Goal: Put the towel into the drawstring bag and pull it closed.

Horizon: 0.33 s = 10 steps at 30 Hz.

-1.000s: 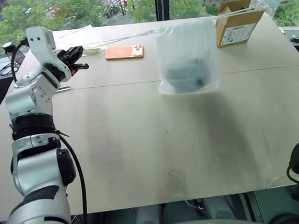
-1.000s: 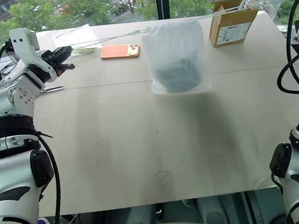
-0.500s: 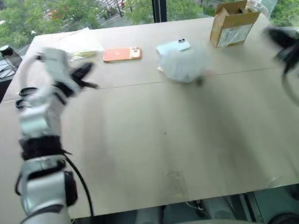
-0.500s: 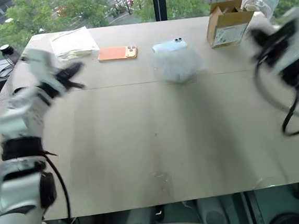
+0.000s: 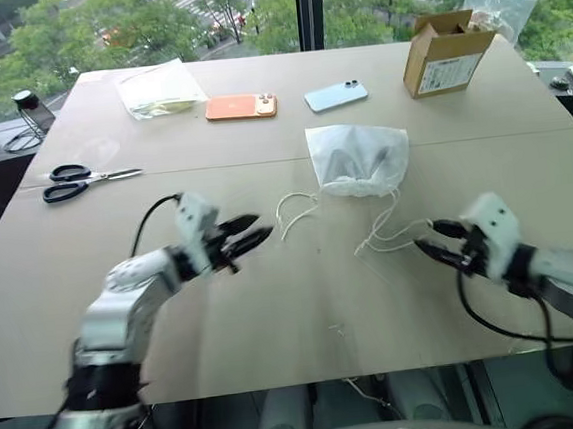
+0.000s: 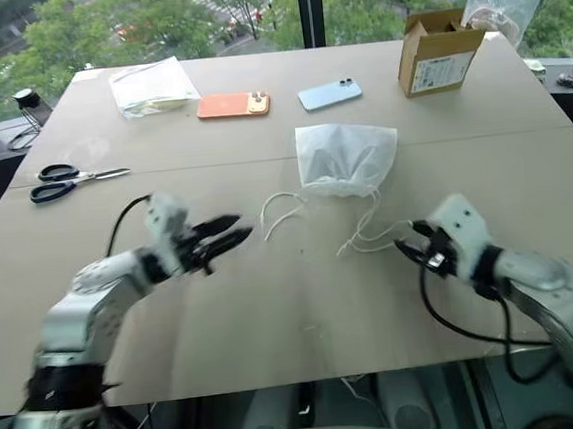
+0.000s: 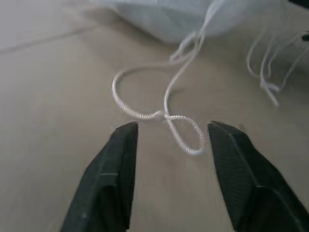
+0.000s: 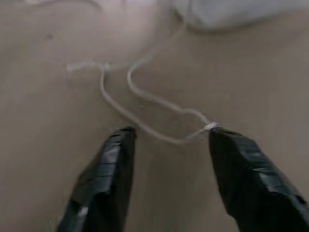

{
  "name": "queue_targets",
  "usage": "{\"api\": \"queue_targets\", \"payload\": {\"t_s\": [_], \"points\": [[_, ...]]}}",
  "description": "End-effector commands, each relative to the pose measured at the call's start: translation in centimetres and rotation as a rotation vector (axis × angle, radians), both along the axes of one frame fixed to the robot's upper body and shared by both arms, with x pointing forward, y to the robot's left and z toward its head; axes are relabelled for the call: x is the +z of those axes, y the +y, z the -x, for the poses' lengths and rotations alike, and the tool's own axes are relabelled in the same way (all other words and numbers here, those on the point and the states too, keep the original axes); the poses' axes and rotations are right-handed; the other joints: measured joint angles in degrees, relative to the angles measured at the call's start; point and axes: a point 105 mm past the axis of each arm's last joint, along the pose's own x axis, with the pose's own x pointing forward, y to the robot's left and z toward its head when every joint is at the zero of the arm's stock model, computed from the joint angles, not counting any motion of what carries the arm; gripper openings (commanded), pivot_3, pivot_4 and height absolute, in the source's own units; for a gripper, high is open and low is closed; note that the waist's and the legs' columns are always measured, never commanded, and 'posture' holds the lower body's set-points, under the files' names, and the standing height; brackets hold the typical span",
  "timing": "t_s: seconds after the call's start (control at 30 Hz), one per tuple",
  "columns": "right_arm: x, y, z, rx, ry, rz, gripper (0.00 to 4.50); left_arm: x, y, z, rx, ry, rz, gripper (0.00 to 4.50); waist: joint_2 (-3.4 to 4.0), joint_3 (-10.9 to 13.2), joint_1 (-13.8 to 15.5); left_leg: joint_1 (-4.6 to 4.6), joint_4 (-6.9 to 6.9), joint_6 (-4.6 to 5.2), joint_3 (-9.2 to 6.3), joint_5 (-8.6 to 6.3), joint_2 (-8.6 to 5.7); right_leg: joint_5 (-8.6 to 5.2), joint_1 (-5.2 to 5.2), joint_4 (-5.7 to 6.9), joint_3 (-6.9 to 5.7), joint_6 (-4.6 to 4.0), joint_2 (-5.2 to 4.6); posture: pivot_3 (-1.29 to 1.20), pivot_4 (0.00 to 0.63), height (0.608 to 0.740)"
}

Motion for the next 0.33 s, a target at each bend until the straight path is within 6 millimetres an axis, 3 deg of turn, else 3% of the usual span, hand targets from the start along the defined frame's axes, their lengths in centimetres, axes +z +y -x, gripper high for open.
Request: {"api": "queue_targets", "payload": {"t_s": [0.03, 0.17, 0.33], "points": [[2.8, -0.9, 1.6, 0.015, -0.142, 0.037, 4.47, 1.9, 0.6, 2.3, -0.067, -0.031, 0.002, 4.39, -0.02, 0.0, 0.2, 0.02, 0.03, 0.00, 0.00, 0.00, 0.13, -0.01, 0.03, 0.01, 0.00, 0.02, 0.00, 0.00, 0.150, 0.740], [2.9, -2.7, 3.1, -0.062, -0.208, 0.097, 4.49, 2.4, 2.2, 3.5, 0.003, -0.020, -0.006, 4.45, -0.13, -0.1, 0.6, 0.09, 0.09, -0.01, 0.05, 0.00, 0.28, -0.26, 0.13, -0.01, -0.03, 0.02, 0.07, 0.00, 0.150, 0.740], [3.5, -4.4, 2.8, -0.197, -0.312, 0.100, 4.49, 2.5, 2.3, 3.9, 0.062, -0.040, 0.002, 4.45, -0.14, -0.2, 1.0, 0.12, 0.16, -0.01, 0.06, -0.01, 0.38, -0.27, 0.13, -0.02, 0.04, 0.00, 0.09, 0.00, 0.150, 0.740]]}}
